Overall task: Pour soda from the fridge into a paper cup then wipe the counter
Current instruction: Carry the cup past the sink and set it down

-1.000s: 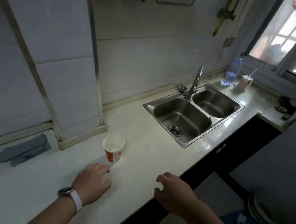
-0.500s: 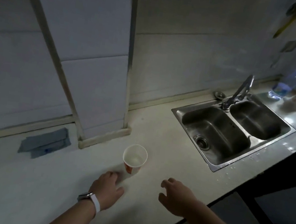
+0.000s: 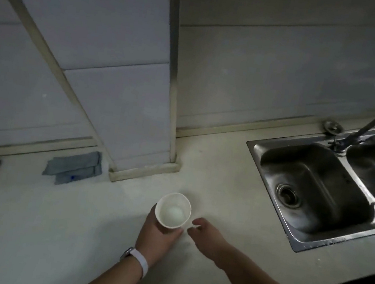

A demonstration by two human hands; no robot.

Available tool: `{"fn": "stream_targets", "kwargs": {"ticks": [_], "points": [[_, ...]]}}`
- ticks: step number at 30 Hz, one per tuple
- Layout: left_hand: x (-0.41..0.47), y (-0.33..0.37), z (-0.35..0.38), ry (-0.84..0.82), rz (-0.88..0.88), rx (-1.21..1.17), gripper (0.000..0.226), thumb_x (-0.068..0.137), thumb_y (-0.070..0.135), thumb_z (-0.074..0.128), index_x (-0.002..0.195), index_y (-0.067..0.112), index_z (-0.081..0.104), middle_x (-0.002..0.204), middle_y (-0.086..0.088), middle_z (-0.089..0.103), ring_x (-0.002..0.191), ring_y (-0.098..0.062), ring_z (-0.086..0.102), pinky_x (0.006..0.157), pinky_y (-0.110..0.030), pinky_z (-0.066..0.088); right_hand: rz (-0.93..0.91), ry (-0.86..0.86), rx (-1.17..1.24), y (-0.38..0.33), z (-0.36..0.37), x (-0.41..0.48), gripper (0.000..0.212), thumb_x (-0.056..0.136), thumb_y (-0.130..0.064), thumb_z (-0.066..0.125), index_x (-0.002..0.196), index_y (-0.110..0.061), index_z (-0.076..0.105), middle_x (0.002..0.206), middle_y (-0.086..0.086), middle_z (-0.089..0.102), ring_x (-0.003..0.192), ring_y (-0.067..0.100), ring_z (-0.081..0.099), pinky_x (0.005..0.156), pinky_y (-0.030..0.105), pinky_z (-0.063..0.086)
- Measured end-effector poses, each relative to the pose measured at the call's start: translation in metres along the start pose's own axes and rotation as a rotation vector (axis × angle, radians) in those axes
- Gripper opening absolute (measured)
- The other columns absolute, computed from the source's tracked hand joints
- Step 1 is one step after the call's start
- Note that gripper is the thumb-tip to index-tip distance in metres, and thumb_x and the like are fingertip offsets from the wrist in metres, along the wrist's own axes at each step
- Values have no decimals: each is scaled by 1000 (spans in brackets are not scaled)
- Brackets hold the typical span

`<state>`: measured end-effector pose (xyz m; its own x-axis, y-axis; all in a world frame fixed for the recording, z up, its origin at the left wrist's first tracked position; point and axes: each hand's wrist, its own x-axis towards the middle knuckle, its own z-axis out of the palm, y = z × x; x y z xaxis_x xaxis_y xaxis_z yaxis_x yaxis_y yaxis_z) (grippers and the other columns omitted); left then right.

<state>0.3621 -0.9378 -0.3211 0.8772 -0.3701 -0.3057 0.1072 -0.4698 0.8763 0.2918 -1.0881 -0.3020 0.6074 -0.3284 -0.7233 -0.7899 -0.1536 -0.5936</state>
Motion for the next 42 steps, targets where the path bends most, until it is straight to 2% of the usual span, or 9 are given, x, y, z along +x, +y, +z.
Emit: {"fn": "stream_targets", "kwargs": {"ticks": [2, 4, 6, 13, 18, 27, 33, 40, 42], "points": [[-2, 1, 4, 46, -33, -24, 66, 66, 25, 89, 115, 47, 50, 115, 23, 62, 106, 9, 58, 88, -17, 45, 63, -2, 167, -2, -1, 11, 25, 89, -27, 59, 112, -17, 60, 79, 2, 62, 65, 15, 57, 57, 24, 42], [-4, 2, 8, 79, -61, -29, 66, 66, 27, 90, 115, 47, 51, 113, 23, 62, 103, 5, 59, 88, -21, 45, 95, -37, 269, -5, -4, 18, 12, 89, -24, 56, 96, -16, 62, 80, 5, 59, 67, 19, 55, 58, 26, 40], [-5, 4, 10, 112, -80, -31, 67, 65, 31, 90, 118, 44, 52, 112, 22, 64, 102, 1, 60, 87, -22, 45, 110, -82, 329, -7, -7, 22, 10, 90, -22, 54, 89, -15, 60, 84, 6, 57, 69, 18, 55, 61, 27, 41], [-10, 11, 10, 122, -75, -13, 53, 65, 33, 90, 104, 46, 56, 104, 26, 66, 97, 9, 60, 75, -9, 45, 142, -123, 444, -10, -12, 28, 22, 93, -26, 53, 105, -11, 63, 97, 6, 63, 76, 18, 60, 68, 28, 48], [-18, 13, 5, 71, -27, -33, 57, 64, 36, 91, 110, 43, 59, 106, 24, 69, 98, 8, 63, 79, -14, 50, 167, -104, 554, -9, -10, 20, 25, 92, -31, 55, 107, -13, 64, 106, 8, 68, 85, 20, 64, 73, 31, 51], [-36, 21, -11, -67, 94, -78, 55, 66, 27, 90, 110, 42, 60, 105, 23, 70, 97, 9, 64, 78, -12, 52, 150, -68, 719, -4, 1, -20, 27, 88, -34, 61, 105, -14, 69, 97, 4, 67, 88, 20, 62, 80, 33, 50], [-43, 29, -7, -198, 193, -71, 55, 63, 29, 91, 107, 44, 60, 101, 30, 69, 96, 8, 64, 80, -19, 54, 121, 49, 829, 11, -2, -53, 21, 86, -33, 62, 98, -16, 69, 94, 4, 66, 85, 20, 62, 81, 33, 49], [-49, 73, 34, -400, 328, -29, 56, 64, 24, 91, 110, 37, 62, 100, 22, 72, 94, 6, 65, 80, -19, 54, 53, 182, 1002, 47, -41, -92, 21, 90, -33, 56, 100, -17, 66, 96, 5, 65, 87, 20, 62, 79, 32, 47], [-54, 85, 52, -452, 348, -19, 57, 65, 25, 91, 113, 35, 63, 102, 18, 73, 95, 3, 67, 82, -23, 56, 47, 231, 1046, 59, -55, -102, 22, 90, -33, 56, 100, -16, 66, 95, 6, 66, 85, 20, 63, 77, 32, 48]]}}
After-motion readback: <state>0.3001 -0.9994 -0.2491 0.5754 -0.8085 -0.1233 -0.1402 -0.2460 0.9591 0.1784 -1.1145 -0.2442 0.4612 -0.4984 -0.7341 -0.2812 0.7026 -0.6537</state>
